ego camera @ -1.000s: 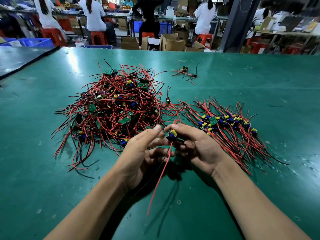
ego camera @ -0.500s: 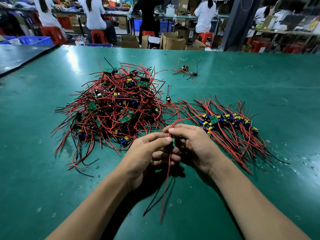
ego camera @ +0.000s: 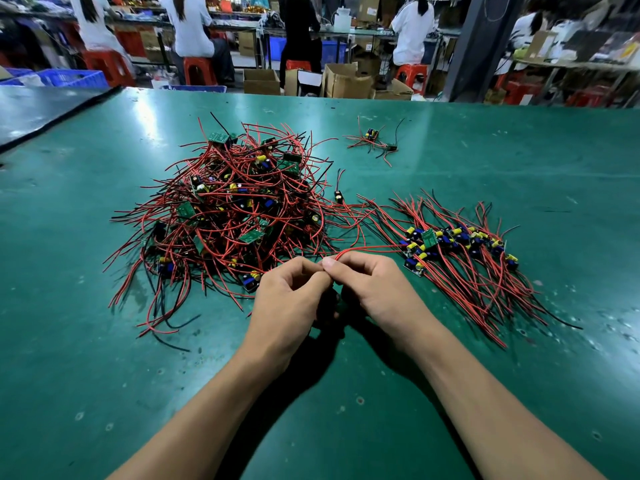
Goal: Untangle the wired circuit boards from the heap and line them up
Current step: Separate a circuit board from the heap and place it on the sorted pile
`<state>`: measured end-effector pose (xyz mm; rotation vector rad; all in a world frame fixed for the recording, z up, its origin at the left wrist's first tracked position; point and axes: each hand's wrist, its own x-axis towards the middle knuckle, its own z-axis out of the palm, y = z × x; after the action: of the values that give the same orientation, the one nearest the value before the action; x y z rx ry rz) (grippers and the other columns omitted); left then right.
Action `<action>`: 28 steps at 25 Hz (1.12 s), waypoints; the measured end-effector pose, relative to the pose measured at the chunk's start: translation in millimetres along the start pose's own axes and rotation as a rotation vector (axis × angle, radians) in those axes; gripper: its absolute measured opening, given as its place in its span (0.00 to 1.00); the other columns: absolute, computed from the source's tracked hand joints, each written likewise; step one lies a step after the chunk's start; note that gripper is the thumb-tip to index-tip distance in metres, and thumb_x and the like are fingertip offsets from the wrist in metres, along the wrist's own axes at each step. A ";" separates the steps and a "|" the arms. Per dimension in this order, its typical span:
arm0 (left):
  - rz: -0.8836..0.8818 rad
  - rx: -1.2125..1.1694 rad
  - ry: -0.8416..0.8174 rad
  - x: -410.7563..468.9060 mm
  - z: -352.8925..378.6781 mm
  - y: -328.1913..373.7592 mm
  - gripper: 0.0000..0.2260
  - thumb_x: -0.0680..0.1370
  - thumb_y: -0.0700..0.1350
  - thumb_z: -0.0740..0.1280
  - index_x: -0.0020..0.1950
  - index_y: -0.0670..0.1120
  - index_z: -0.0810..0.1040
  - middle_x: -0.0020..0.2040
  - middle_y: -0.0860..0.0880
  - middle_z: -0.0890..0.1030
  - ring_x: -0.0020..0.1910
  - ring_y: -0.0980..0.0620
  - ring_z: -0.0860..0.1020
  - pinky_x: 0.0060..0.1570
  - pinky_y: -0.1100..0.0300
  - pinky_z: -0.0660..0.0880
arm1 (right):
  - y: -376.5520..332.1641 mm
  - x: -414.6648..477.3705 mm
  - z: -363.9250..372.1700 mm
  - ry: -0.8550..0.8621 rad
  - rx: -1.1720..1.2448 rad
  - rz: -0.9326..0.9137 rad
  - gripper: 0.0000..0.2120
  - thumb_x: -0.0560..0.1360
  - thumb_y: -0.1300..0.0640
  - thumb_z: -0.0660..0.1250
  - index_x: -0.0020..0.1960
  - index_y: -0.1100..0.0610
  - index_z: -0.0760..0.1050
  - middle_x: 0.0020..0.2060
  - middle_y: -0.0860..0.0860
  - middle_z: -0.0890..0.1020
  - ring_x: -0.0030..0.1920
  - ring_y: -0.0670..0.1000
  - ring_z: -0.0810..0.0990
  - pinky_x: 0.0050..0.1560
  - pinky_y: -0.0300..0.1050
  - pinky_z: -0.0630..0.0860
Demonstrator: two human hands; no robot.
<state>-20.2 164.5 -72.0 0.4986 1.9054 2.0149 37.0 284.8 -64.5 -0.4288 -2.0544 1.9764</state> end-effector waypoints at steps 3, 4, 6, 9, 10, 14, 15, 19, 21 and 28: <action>0.021 0.065 0.017 2.0 -1.4 -2.3 0.08 0.76 0.37 0.68 0.39 0.34 0.76 0.28 0.44 0.77 0.26 0.50 0.73 0.26 0.60 0.71 | 2.8 3.1 3.1 0.048 -0.065 0.006 0.10 0.79 0.57 0.69 0.39 0.57 0.82 0.26 0.42 0.77 0.26 0.39 0.72 0.32 0.36 0.68; 0.017 0.067 0.013 2.2 -1.7 -2.7 0.08 0.76 0.37 0.68 0.39 0.34 0.76 0.29 0.43 0.76 0.26 0.50 0.73 0.27 0.59 0.70 | 2.8 3.8 2.9 0.047 -0.012 0.033 0.10 0.79 0.58 0.68 0.41 0.59 0.82 0.26 0.44 0.78 0.26 0.41 0.73 0.30 0.36 0.69; -0.011 0.044 0.001 2.0 -2.4 -2.4 0.08 0.75 0.37 0.69 0.38 0.34 0.76 0.29 0.42 0.76 0.27 0.49 0.72 0.26 0.59 0.70 | 2.9 4.4 2.4 0.021 0.049 0.068 0.09 0.79 0.59 0.67 0.44 0.60 0.83 0.28 0.48 0.79 0.26 0.45 0.74 0.29 0.36 0.69; -0.075 -0.004 -0.023 4.1 -3.6 -2.5 0.08 0.74 0.36 0.68 0.37 0.34 0.75 0.29 0.42 0.76 0.25 0.49 0.71 0.24 0.62 0.69 | 5.7 7.3 -1.8 0.010 0.007 0.081 0.08 0.79 0.57 0.67 0.48 0.57 0.84 0.27 0.53 0.74 0.25 0.50 0.67 0.27 0.38 0.60; -0.095 -0.022 -0.036 4.2 -3.4 -1.8 0.08 0.74 0.35 0.68 0.36 0.35 0.75 0.28 0.43 0.76 0.23 0.49 0.71 0.24 0.63 0.69 | 6.6 9.9 -5.3 0.032 -0.006 0.083 0.08 0.79 0.57 0.67 0.48 0.56 0.84 0.24 0.50 0.71 0.23 0.48 0.65 0.25 0.36 0.58; -0.163 -0.070 -0.095 2.2 -3.2 2.0 0.06 0.73 0.35 0.68 0.36 0.38 0.78 0.28 0.42 0.78 0.22 0.49 0.72 0.23 0.65 0.70 | 9.3 16.8 -20.9 0.149 -0.016 0.059 0.08 0.80 0.59 0.66 0.49 0.56 0.84 0.22 0.47 0.67 0.20 0.45 0.63 0.21 0.35 0.58; -0.174 -0.080 -0.105 1.7 -4.0 3.2 0.05 0.73 0.35 0.68 0.37 0.37 0.78 0.28 0.42 0.78 0.22 0.49 0.73 0.23 0.65 0.70 | 10.3 16.9 -21.9 0.155 -0.012 0.046 0.08 0.80 0.59 0.66 0.49 0.55 0.84 0.22 0.48 0.67 0.20 0.45 0.63 0.22 0.35 0.58; -0.194 -0.118 -0.114 2.4 -7.8 5.4 0.06 0.76 0.35 0.67 0.38 0.39 0.78 0.29 0.41 0.79 0.22 0.48 0.75 0.22 0.63 0.71 | 13.3 14.4 -17.3 0.098 0.139 0.081 0.11 0.79 0.54 0.69 0.53 0.61 0.81 0.23 0.46 0.68 0.22 0.44 0.64 0.22 0.35 0.60; -0.201 -0.127 -0.109 2.9 -7.4 5.6 0.06 0.77 0.36 0.66 0.41 0.40 0.81 0.30 0.42 0.80 0.23 0.49 0.75 0.23 0.63 0.73 | 12.4 10.5 -15.4 -0.027 0.154 0.115 0.14 0.77 0.50 0.72 0.48 0.62 0.80 0.26 0.50 0.74 0.25 0.47 0.69 0.23 0.36 0.62; -0.192 -0.062 -0.106 3.2 -6.9 5.3 0.07 0.77 0.35 0.66 0.42 0.32 0.79 0.29 0.41 0.79 0.22 0.49 0.76 0.22 0.63 0.72 | 8.8 8.2 -7.3 -0.039 0.175 0.116 0.08 0.76 0.60 0.71 0.38 0.55 0.83 0.22 0.46 0.74 0.20 0.42 0.69 0.20 0.33 0.60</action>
<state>-26.2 159.5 -66.9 0.3825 1.7511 1.8803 32.5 295.0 -73.2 -0.4855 -1.8973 2.2264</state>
